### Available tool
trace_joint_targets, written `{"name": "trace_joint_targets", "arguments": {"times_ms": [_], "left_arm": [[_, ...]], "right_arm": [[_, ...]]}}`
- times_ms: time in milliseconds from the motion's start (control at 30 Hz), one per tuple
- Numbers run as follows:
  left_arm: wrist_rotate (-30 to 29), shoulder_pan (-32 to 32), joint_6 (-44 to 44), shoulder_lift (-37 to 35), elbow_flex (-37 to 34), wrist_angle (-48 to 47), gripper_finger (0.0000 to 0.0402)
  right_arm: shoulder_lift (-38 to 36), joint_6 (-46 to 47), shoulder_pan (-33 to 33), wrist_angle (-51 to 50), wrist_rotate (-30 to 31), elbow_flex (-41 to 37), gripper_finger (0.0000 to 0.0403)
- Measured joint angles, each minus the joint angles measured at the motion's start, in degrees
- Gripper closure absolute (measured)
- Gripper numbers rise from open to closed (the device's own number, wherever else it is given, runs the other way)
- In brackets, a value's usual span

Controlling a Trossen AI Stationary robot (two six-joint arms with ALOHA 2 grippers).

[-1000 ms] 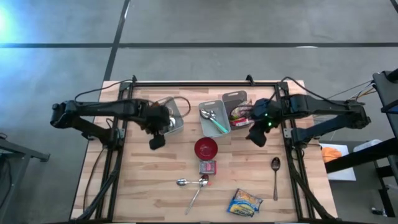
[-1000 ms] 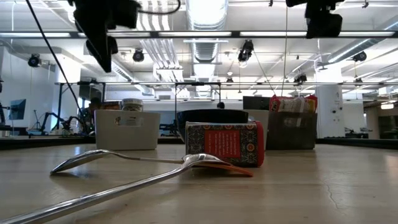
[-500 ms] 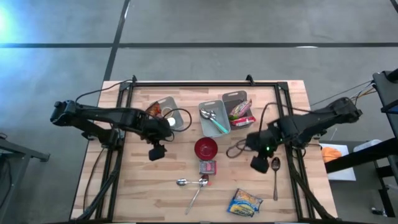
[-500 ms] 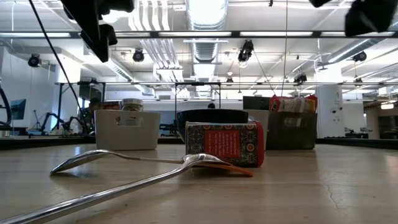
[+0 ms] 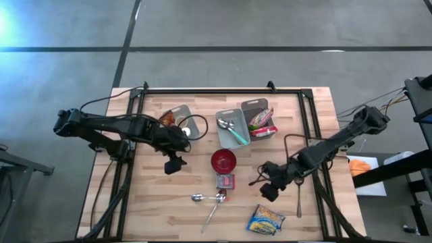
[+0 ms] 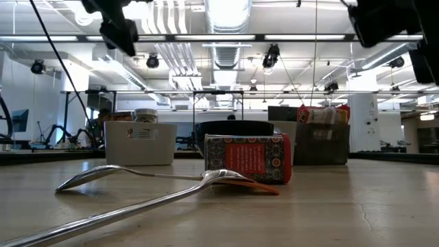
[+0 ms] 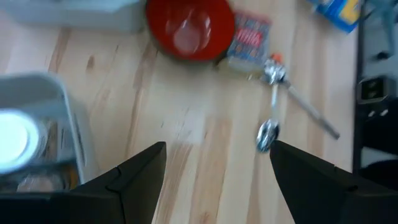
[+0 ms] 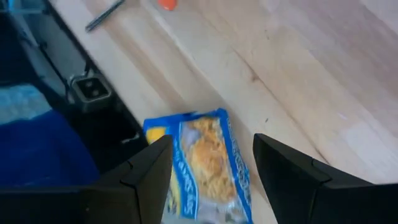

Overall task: Pick & Place Food Item
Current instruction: Put the blue noodle pack into the black bin

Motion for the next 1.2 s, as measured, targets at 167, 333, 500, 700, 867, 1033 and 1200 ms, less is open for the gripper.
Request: {"name": "trace_joint_targets", "arguments": {"times_ms": [167,333,500,700,867,1033,1200], "left_arm": [[1.7,-0.9,0.7,-0.6,0.0,7.2,0.0109],[2.3,-2.2,0.8,-0.6,0.0,10.9,0.0109],[2.3,-2.7,0.6,-0.7,0.0,9.7,0.0109],[2.3,-3.0,0.6,-0.7,0.0,9.6,0.0109],[2.3,-3.8,-0.1,-0.7,0.0,9.5,0.0109],[2.3,-4.7,-0.3,-0.7,0.0,9.5,0.0109],[2.3,-5.2,-0.5,-0.7,0.0,9.3,0.0109]], "right_arm": [[5.5,1.0,0.9,4.5,-0.5,-1.6,0.0183],[12.0,-1.3,1.4,8.9,-3.5,0.2,0.0183],[17.2,-3.6,1.7,8.9,-6.1,3.2,0.0183],[21.2,-6.4,1.9,9.1,-7.2,5.8,0.0183],[23.3,-6.6,1.9,8.8,-6.7,5.8,0.0183],[24.2,-7.8,1.9,8.9,-6.5,5.5,0.0183],[25.0,-8.6,1.9,9.2,-6.6,5.4,0.0184]]}}
